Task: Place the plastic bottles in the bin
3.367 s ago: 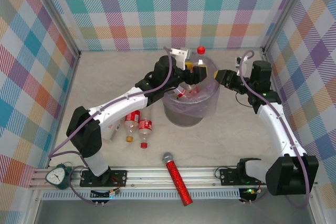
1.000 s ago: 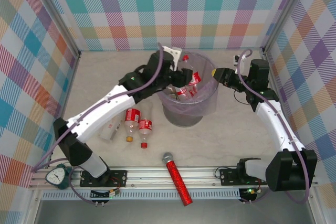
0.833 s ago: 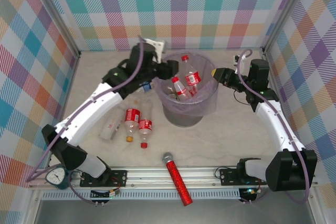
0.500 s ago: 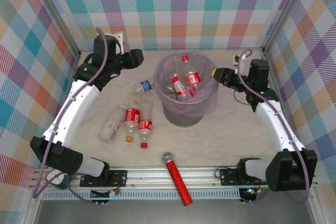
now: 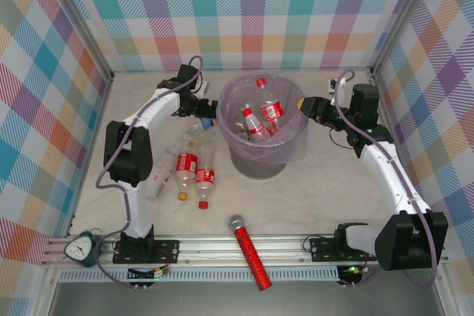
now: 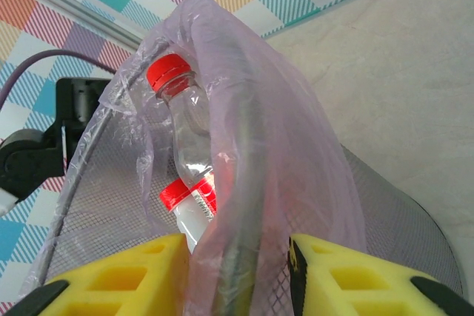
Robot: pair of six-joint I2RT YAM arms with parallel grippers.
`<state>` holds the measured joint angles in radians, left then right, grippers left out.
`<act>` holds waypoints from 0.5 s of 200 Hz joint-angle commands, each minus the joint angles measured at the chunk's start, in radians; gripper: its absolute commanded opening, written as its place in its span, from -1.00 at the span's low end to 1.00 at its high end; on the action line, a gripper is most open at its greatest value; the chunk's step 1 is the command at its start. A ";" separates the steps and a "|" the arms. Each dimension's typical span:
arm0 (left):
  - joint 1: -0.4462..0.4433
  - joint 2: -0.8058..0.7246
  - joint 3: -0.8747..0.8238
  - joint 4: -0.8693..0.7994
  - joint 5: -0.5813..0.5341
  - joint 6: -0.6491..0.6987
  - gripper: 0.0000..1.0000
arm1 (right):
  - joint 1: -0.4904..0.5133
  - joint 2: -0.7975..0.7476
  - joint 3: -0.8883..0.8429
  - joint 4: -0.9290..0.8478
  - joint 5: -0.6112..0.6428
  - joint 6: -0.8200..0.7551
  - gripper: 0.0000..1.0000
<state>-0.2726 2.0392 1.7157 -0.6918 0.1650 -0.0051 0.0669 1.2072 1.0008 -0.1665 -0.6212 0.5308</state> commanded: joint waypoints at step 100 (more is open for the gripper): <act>0.002 0.147 0.064 -0.024 -0.095 0.126 0.99 | 0.013 0.006 0.002 -0.057 -0.017 -0.032 -0.17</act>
<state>-0.2729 2.1689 1.7702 -0.7055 0.0765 0.0952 0.0669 1.2072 1.0023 -0.1703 -0.6220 0.5308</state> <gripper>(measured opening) 0.997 0.408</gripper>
